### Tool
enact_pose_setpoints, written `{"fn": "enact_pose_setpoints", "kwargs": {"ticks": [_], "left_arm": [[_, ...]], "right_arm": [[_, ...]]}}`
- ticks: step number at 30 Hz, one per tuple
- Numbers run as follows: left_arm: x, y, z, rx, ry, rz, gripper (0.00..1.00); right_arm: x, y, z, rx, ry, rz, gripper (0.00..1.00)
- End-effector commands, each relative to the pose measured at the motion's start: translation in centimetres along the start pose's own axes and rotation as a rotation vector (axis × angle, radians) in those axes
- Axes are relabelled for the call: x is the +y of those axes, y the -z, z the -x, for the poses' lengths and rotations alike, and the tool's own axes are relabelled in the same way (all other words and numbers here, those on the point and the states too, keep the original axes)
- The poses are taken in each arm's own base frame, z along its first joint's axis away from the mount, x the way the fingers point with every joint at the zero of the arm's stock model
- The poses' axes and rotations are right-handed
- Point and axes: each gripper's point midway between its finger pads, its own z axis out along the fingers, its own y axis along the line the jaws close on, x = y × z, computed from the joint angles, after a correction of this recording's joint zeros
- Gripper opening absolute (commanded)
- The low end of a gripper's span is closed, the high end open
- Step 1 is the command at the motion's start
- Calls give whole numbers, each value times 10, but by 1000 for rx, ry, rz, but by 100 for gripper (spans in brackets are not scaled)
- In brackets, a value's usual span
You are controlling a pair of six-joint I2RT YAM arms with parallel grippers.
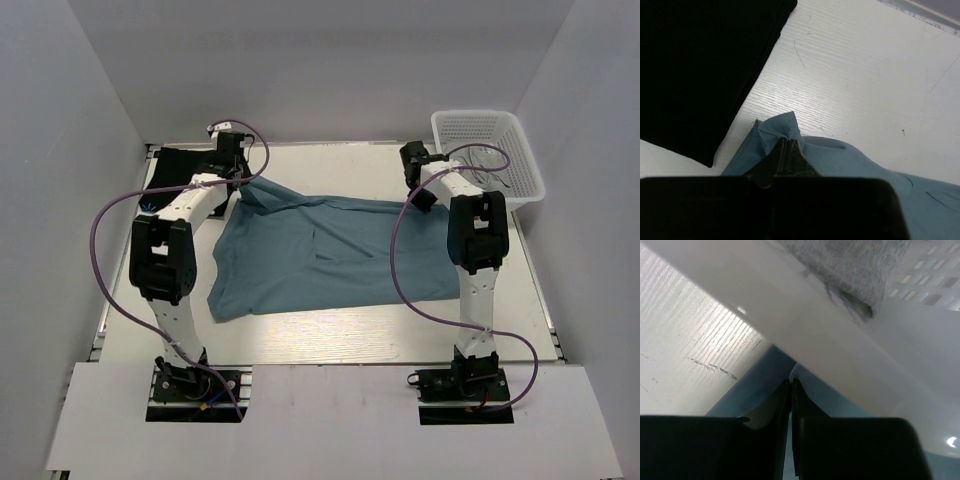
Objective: Fold and stack the t-shirts
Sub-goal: Grap the side of the flattened tshirt furthest away from the robot with both arms, then fold the other side of the tshirt into a rectangle
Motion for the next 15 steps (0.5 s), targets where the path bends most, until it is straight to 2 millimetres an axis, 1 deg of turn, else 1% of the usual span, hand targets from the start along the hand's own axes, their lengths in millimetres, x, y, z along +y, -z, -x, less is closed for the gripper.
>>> {"fn": "enact_pose_setpoints", "kwargs": {"ticks": [1,2,3,4,5,6,8,9,10,11,13,14,15], "left_arm": [[-8,35,23,-48,25,-48,0],[-5,34,17,-31,29,-40,0],[-6,41,19,-34,31,-53,0],[-8,45,19,-28,42,-66,0],[-4,43,9,-3,34,-54,0],[-4,52,11,-3,46,-66,0],[0,60,7,9,51,-60,0],[4,63,1,23,47,-54,0],[5,72,4,15,59,-57,0],[12,77,-6,44,50,-43,0],[17,85,-14,58,79,-35,0],[18,94,-28,87,79,-48,0],[19,98,-34,99,90,-56,0]], "right_arm": [[-8,-2,8,-31,-6,-34,8],[-8,-1,8,-35,-5,-36,1],[-9,0,9,-38,-1,-36,0],[-11,3,10,-40,-4,-37,0],[-8,6,12,-47,-5,-23,0],[-9,5,11,-47,14,-25,0],[-10,11,15,-53,12,-17,0],[-11,15,17,-58,28,-15,0],[-13,19,19,-61,30,-11,0],[-16,21,18,-64,43,-10,0],[-18,24,18,-66,56,-4,0],[-24,27,14,-61,68,-8,0],[-22,27,15,-68,64,9,0]]}}
